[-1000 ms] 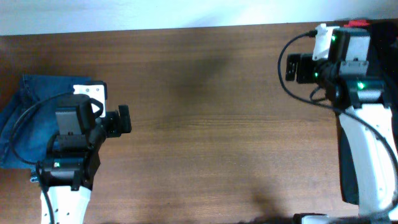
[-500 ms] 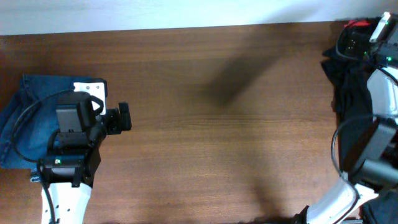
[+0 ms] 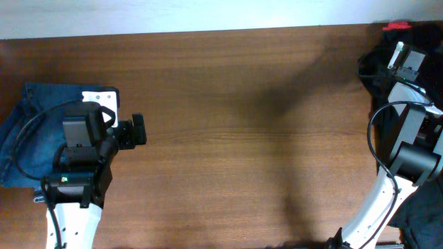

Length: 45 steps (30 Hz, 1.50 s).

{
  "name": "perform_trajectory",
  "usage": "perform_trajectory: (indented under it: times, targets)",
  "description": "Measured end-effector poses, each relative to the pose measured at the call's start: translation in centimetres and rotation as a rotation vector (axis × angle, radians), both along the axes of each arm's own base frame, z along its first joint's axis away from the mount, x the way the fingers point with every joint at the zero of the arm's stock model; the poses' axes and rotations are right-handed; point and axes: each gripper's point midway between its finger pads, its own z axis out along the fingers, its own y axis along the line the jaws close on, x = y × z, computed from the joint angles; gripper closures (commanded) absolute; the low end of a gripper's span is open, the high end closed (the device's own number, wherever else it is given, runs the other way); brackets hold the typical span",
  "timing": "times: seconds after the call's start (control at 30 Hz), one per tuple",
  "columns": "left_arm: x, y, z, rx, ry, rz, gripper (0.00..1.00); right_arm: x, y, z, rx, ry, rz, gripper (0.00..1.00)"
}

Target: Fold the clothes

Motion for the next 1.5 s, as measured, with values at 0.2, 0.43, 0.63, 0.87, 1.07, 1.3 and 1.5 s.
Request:
perform_trajectory:
  times: [0.2, 0.43, 0.63, 0.87, 1.07, 1.3, 1.5]
  targets:
    - [0.1, 0.0, -0.2, 0.000, 0.005, 0.000, 0.01, 0.5, 0.3, 2.8, -0.021, -0.033, 0.003, 0.96]
    - [0.2, 0.0, -0.6, 0.000, 0.018, 0.000, 0.01, 2.2, 13.4, 24.4, -0.068, -0.302, 0.263, 0.96]
    - [0.3, 0.0, -0.5, 0.000, 0.017, 0.000, 0.01, -4.7, 36.6, 23.9, 0.211, -0.062, 0.925, 0.49]
    - [0.2, 0.0, -0.6, 0.000, 0.018, 0.000, 0.01, -11.6, 47.9, 18.6, 0.205, 0.225, 1.199, 0.01]
    - [0.3, -0.5, -0.5, -0.019, 0.017, -0.023, 0.01, -9.9, 43.1, 18.3, 0.149, 0.247, 0.943, 0.01]
    - [2.2, -3.0, -0.1, -0.108, -0.031, -0.135, 0.01, -10.5, 33.1, 18.4, 0.226, 0.280, 0.576, 0.01]
    - [5.7, -7.3, -3.4, -0.184, 0.009, -0.281, 0.01, -12.1, 25.0, 17.5, 0.320, 0.305, 0.297, 0.01]
